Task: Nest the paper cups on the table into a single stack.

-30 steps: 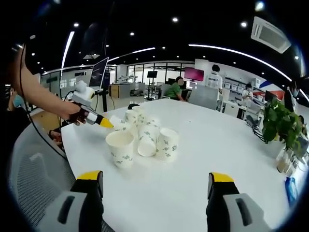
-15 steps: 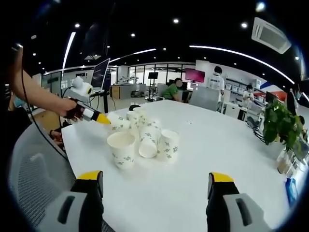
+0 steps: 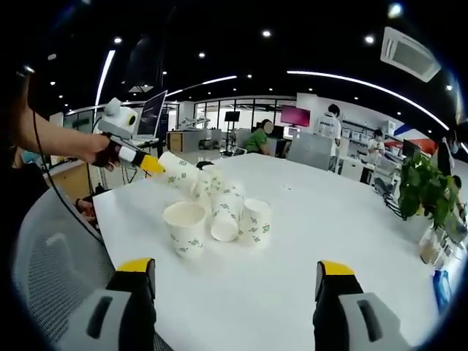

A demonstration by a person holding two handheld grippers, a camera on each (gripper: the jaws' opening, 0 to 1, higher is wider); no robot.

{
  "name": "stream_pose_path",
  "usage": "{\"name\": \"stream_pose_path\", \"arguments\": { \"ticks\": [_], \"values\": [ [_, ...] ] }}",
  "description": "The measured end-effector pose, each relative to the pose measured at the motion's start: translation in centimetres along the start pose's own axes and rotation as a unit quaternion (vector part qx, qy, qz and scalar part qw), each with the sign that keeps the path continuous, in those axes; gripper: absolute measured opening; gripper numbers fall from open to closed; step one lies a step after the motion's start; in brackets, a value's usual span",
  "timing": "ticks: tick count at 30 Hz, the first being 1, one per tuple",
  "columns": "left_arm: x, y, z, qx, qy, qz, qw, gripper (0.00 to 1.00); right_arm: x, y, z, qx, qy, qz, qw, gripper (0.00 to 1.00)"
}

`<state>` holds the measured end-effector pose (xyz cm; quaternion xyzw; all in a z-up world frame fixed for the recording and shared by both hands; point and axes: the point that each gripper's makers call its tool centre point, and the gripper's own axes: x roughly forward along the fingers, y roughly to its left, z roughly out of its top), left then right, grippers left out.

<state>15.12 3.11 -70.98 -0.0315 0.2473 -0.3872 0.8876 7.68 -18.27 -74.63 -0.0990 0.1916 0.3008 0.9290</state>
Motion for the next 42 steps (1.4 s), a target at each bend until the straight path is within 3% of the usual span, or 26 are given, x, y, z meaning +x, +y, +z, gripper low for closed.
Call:
{"name": "stream_pose_path", "arguments": {
  "ticks": [10, 21, 27, 38, 42],
  "values": [
    [-0.9, -3.2, 1.5, 0.04, 0.013, -0.028, 0.9987, 0.0, 0.0, 0.2, 0.2, -0.002, -0.002, 0.004, 1.0, 0.91],
    [-0.9, -6.0, 1.5, 0.12, 0.052, -0.049, 0.9903, 0.0, 0.0, 0.3, 0.3, 0.0, -0.005, 0.007, 1.0, 0.91],
    [-0.5, -7.5, 1.1, 0.155, 0.073, -0.065, 0.9831, 0.0, 0.0, 0.3, 0.2, -0.002, -0.003, 0.009, 1.0, 0.91],
    [0.7, -8.3, -0.6, 0.21, 0.116, -0.069, 0.9683, 0.0, 0.1, 0.3, 0.0, -0.003, -0.001, 0.009, 1.0, 0.91],
    [1.1, -8.5, -0.9, 0.216, 0.119, -0.071, 0.9665, 0.0, 0.1, 0.3, 0.0, -0.002, -0.001, 0.008, 1.0, 0.91]
  ]
}}
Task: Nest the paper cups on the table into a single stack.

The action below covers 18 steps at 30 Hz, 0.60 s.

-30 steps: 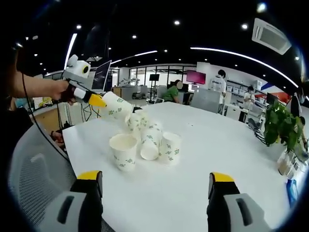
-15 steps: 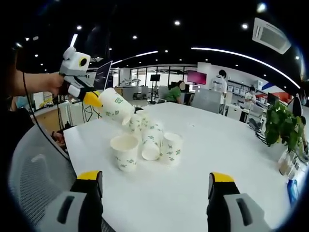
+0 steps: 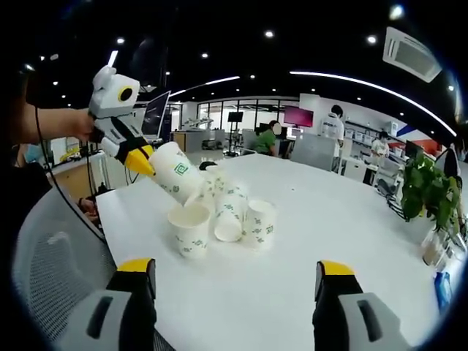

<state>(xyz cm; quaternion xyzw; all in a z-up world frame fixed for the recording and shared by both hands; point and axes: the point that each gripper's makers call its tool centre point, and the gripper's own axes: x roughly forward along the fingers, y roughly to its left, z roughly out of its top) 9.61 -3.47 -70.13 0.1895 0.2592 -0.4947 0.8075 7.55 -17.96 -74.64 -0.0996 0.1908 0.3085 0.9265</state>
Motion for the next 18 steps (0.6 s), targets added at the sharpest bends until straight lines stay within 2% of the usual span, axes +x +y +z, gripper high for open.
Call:
{"name": "stream_pose_path", "arguments": {
  "ticks": [6, 18],
  "values": [
    [0.61, -0.17, -0.29, 0.006, 0.01, 0.003, 0.9999, 0.0, -0.01, 0.09, 0.01, -0.001, 0.001, 0.001, 1.0, 0.9],
    [1.11, -0.02, -0.38, 0.0, 0.009, 0.002, 1.0, 0.0, 0.01, 0.1, -0.02, 0.0, 0.003, 0.001, 1.0, 0.9]
  ]
}}
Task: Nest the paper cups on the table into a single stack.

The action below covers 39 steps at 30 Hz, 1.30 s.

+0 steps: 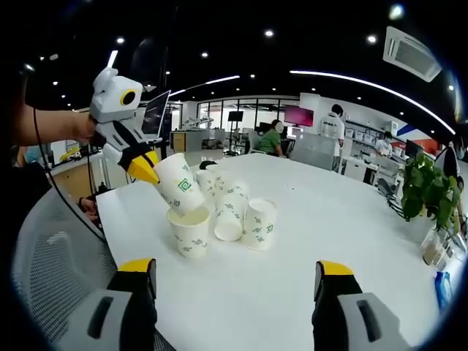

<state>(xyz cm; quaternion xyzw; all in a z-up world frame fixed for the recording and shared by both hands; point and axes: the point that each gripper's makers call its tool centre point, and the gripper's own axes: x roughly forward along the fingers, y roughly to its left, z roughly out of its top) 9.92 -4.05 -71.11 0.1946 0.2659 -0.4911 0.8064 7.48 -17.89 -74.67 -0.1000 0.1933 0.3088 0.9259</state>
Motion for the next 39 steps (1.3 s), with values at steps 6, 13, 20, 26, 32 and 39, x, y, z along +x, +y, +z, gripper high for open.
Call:
{"name": "stream_pose_path", "arguments": {
  "ticks": [6, 13, 20, 26, 32, 39],
  "values": [
    [0.6, 0.0, -0.1, 0.005, 0.001, -0.004, 1.0, 0.0, 0.0, -0.1, -0.1, 0.001, 0.001, -0.001, 1.0, 0.9],
    [1.4, -0.4, 0.3, 0.011, 0.002, -0.011, 0.9999, 0.0, 0.0, -0.1, -0.1, 0.001, 0.003, -0.001, 1.0, 0.89],
    [3.0, -1.1, -0.1, 0.023, 0.02, -0.025, 0.9992, 0.02, 0.0, -0.2, -0.1, 0.004, 0.003, -0.004, 1.0, 0.89],
    [4.5, -1.3, -1.2, 0.021, 0.032, -0.038, 0.9986, 0.03, 0.0, -0.4, -0.2, 0.006, 0.003, -0.006, 1.0, 0.89],
    [4.7, -1.3, -1.5, 0.012, 0.031, -0.041, 0.9986, 0.05, -0.1, -0.4, -0.1, 0.007, 0.002, -0.008, 0.9999, 0.89],
    [4.1, -0.4, -0.7, -0.018, -0.005, -0.031, 0.9993, 0.11, -0.1, -0.4, 0.0, 0.01, -0.001, -0.007, 0.9999, 0.89]
  ]
}}
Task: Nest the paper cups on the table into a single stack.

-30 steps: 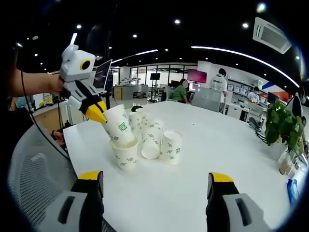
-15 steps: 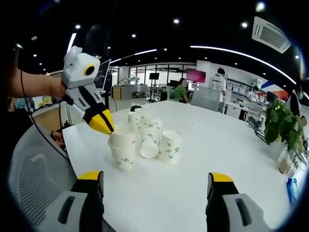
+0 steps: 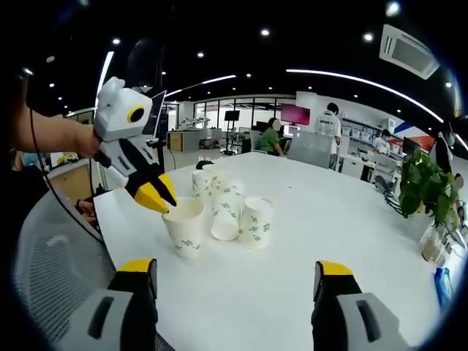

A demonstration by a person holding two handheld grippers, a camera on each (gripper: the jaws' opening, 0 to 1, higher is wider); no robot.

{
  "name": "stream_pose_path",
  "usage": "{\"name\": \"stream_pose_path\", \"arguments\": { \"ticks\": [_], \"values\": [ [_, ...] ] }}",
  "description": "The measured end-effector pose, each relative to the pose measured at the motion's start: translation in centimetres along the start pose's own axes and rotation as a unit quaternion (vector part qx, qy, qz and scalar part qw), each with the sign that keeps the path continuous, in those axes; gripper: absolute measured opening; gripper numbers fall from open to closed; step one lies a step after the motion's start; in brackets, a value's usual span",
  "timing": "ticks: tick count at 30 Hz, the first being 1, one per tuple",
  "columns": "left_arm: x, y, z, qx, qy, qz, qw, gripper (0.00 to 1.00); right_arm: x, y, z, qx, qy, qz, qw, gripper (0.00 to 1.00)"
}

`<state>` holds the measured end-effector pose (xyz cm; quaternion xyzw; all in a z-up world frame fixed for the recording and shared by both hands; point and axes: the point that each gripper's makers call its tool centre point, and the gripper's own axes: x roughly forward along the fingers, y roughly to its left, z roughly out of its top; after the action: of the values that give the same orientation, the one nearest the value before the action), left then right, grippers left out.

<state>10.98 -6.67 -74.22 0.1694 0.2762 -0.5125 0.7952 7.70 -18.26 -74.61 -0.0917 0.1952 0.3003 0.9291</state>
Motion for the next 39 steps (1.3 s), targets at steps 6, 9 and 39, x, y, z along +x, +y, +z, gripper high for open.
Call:
{"name": "stream_pose_path", "arguments": {
  "ticks": [6, 9, 39],
  "values": [
    [-1.0, 1.2, 1.2, -0.017, -0.039, 0.023, 0.9988, 0.21, 0.0, -0.1, 0.0, 0.002, -0.002, 0.0, 1.0, 0.89],
    [-1.3, 2.0, 1.0, -0.024, -0.04, 0.028, 0.9985, 0.22, 0.0, -0.1, -0.1, 0.002, -0.001, 0.0, 1.0, 0.89],
    [-4.5, 14.3, -2.4, -0.127, -0.096, 0.16, 0.9741, 0.58, 0.0, -0.4, -0.4, 0.015, 0.003, -0.004, 0.9999, 0.9]
  ]
}}
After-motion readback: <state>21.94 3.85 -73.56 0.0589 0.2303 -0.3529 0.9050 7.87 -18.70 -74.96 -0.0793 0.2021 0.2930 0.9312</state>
